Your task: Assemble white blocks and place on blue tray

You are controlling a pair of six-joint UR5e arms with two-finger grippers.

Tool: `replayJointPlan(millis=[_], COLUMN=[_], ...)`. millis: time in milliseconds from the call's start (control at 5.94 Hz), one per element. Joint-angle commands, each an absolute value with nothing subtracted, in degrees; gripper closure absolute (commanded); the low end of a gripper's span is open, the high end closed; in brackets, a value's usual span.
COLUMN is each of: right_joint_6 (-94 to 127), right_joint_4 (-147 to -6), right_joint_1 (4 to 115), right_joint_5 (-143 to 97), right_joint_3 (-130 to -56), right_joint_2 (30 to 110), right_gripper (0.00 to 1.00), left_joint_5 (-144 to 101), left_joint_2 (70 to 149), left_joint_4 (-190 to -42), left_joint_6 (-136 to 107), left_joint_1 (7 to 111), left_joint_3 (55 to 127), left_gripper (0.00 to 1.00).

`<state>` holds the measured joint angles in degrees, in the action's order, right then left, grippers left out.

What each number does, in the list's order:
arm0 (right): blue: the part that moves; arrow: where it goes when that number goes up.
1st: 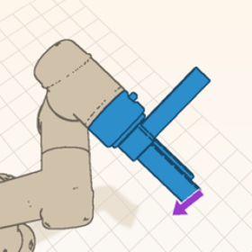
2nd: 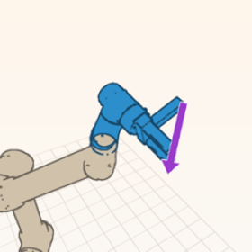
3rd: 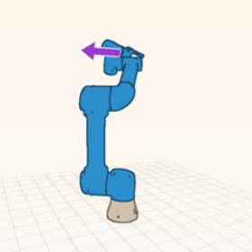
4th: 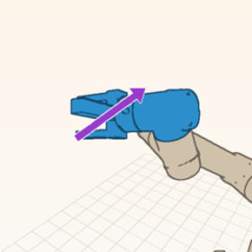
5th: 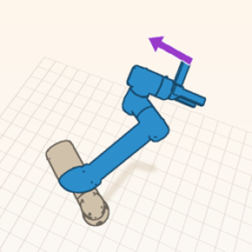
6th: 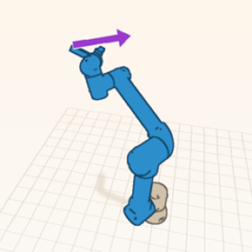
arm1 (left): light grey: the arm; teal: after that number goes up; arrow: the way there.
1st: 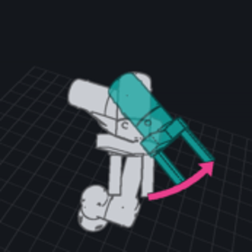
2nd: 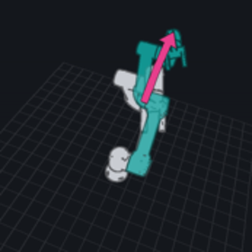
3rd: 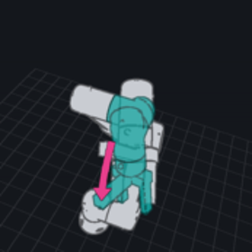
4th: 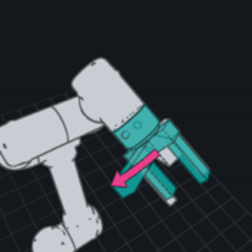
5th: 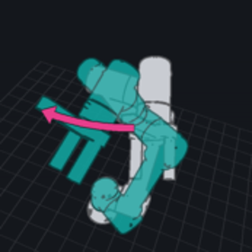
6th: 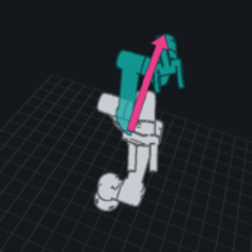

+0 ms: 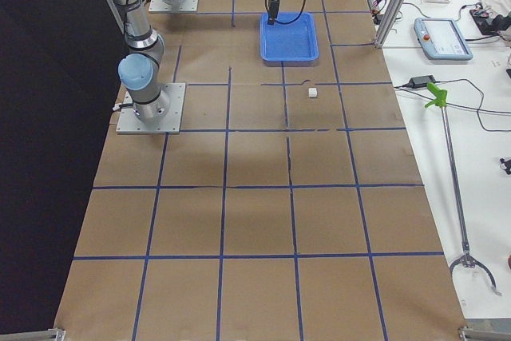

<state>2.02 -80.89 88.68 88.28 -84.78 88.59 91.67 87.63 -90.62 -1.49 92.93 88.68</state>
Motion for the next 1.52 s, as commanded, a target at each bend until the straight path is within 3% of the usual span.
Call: replayJointPlan(millis=[0,337,842,1347], right_joint_6=[2.02,1.15,-16.71,-52.39], right_joint_4=[-80.86,-80.86,-81.12,-84.09], right_joint_1=[88.68,88.59,88.07,83.96], right_joint_5=[88.24,88.16,89.12,88.51], right_joint_3=[-85.08,-85.08,-85.17,-85.34], right_joint_2=[88.59,88.59,88.33,85.45], right_gripper=[0.0,0.0,0.0,0.0], left_joint_5=[91.58,91.67,92.11,86.6], left_joint_2=[87.63,87.37,87.36,93.83], left_joint_4=[-90.53,-90.53,-90.88,-85.7], left_joint_6=[-1.49,-1.41,2.44,12.91], left_joint_1=[92.99,92.99,92.55,74.51], left_joint_3=[88.68,88.77,90.95,93.08], left_gripper=[0.01,0.01,0.01,0.01])
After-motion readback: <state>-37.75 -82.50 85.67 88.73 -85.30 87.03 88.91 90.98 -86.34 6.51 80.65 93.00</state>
